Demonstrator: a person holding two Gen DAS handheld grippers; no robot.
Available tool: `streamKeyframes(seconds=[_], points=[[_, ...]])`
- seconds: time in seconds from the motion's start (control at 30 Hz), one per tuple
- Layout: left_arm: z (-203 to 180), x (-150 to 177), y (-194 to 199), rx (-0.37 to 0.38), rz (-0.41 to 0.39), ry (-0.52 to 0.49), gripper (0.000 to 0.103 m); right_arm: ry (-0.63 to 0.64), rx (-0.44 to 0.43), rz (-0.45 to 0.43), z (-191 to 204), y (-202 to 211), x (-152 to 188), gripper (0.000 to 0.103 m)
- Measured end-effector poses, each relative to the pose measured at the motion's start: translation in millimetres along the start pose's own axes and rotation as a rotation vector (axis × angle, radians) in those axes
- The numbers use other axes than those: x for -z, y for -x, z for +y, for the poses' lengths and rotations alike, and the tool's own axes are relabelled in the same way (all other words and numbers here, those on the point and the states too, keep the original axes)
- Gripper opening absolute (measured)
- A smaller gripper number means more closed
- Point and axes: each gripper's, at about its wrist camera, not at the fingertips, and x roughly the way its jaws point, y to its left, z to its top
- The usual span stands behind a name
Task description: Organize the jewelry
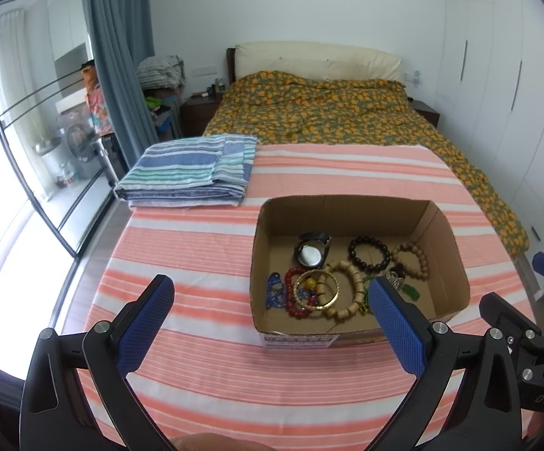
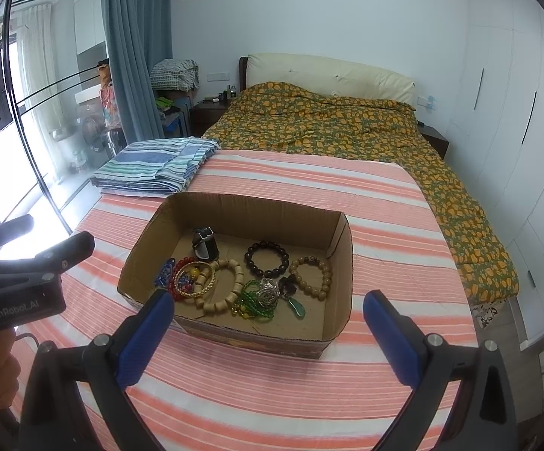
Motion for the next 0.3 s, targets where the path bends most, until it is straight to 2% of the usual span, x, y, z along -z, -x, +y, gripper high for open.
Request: streamKeyframes(seconds=[0.3], points=[[-4.7, 3.3, 1.7, 0.006, -0.016, -0.01, 0.102, -0.007, 0.003, 0.005, -1.4, -0.9, 1.3, 0.102]])
